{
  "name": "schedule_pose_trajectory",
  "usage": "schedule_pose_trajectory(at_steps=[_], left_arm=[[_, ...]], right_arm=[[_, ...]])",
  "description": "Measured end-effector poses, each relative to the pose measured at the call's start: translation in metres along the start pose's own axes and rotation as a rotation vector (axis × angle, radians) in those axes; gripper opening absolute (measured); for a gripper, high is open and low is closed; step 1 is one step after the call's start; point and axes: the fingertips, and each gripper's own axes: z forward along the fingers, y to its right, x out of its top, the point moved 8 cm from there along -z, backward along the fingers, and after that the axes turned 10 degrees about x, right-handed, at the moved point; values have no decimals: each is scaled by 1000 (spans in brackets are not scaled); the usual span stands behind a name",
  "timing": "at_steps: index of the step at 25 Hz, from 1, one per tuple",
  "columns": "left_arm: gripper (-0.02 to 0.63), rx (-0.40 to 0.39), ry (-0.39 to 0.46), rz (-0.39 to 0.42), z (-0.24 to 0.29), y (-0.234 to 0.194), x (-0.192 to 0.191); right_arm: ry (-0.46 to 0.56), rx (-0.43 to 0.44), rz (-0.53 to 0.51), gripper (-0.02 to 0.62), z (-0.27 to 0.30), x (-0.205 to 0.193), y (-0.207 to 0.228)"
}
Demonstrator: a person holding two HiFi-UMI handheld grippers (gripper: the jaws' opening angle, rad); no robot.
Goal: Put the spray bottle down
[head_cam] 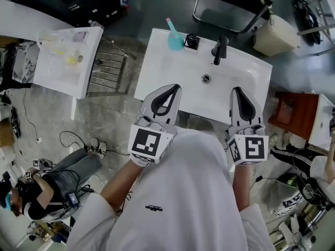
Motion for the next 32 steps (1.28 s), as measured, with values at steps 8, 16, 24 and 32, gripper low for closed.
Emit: schedule_pose_trajectory(at_steps=[8,16,24,32], left_arm=[[5,19,9,0,-2,4,1],[3,43,16,-7,-6,3,3],[5,46,14,-5,-9,6,1],[5,44,7,-3,-9,8,1]], right_arm=[[6,37,-19,18,4,5,-2],[-2,79,-30,18,10,6,-9],[-12,82,-27,18,10,1,-8],[-19,82,-15,18,11,-1,-9]])
